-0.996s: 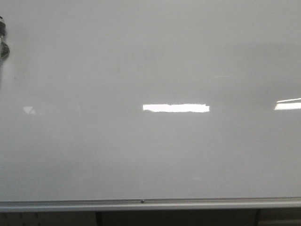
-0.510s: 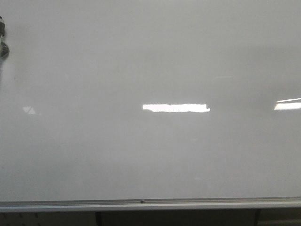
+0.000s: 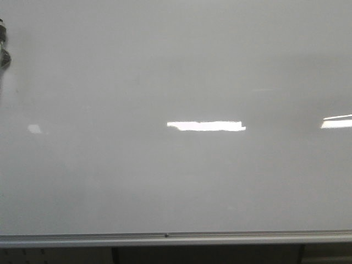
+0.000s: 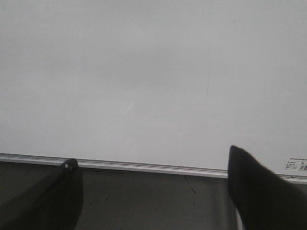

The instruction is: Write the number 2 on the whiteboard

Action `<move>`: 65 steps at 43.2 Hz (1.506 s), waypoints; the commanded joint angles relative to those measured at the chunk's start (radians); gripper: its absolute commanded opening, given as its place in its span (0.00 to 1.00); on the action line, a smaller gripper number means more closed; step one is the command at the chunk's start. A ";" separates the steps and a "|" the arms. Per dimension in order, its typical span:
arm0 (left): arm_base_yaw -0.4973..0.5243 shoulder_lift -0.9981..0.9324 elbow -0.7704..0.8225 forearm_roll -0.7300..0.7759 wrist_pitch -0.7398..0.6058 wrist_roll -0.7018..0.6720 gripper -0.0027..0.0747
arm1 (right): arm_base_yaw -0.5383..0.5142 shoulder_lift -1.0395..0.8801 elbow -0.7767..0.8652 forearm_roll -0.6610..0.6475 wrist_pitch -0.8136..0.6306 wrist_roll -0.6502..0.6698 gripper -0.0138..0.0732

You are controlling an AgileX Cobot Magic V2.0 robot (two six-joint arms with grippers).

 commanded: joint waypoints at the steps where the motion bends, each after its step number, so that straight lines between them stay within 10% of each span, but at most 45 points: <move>1: 0.002 0.056 -0.064 -0.013 -0.091 -0.020 0.70 | -0.007 0.007 -0.030 -0.008 -0.059 -0.011 0.89; 50: 0.022 0.639 -0.338 -0.078 -0.410 -0.024 0.70 | -0.007 0.007 -0.030 -0.008 -0.063 -0.011 0.89; 65: 0.022 0.670 -0.338 -0.078 -0.436 -0.024 0.35 | -0.007 0.007 -0.030 -0.008 -0.063 -0.011 0.89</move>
